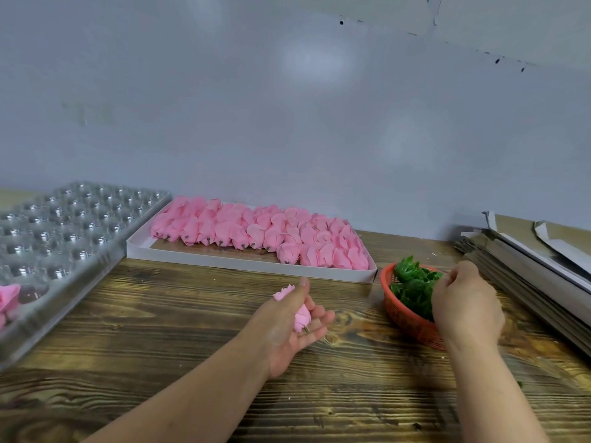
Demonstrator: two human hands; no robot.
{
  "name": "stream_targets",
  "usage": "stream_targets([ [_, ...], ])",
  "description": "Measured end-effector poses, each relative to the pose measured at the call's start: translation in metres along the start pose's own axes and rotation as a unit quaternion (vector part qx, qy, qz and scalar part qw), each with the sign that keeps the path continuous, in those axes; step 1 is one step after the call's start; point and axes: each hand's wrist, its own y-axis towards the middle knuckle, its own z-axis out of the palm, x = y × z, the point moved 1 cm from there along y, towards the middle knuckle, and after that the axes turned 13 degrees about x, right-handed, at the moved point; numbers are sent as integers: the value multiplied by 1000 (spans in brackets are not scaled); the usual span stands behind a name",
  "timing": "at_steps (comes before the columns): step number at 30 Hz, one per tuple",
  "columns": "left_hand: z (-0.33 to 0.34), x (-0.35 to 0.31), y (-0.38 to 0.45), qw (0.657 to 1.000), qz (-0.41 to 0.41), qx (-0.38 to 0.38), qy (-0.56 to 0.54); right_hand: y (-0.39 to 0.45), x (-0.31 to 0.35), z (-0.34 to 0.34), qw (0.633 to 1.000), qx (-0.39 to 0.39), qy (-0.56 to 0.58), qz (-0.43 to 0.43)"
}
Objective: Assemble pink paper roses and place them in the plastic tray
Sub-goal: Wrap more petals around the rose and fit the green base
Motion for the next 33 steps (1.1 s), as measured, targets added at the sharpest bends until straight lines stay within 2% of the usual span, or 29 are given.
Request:
stream_targets([
  [5, -1, 0, 0, 1000, 2, 1, -4, 1, -5, 0, 999, -20, 36, -11],
  [8, -1, 0, 1, 1000, 8, 11, -11, -6, 2, 1, 982, -12, 171, -73],
  [11, -1, 0, 2, 999, 24, 29, -30, -23, 21, 7, 949, 52, 262, -165],
  [14, -3, -2, 5, 996, 54, 28, -62, -43, 39, 19, 930, 121, 213, -274],
  [17, -7, -6, 9, 993, 78, 6, -89, -60, 52, 30, 909, 194, 178, -325],
  [20, -8, -7, 11, 991, 100, -7, -85, -71, 61, 37, 898, 235, 167, -331],
  [24, -5, -3, 12, 992, 117, 5, -46, -82, 71, 43, 899, 245, 181, -315],
  [29, 1, 2, 8, 993, 121, 15, -3, -86, 75, 48, 895, 260, 310, -185],
  [33, 3, 5, 8, 988, 150, 9, 33, -83, 75, 48, 906, 245, 299, -172],
])
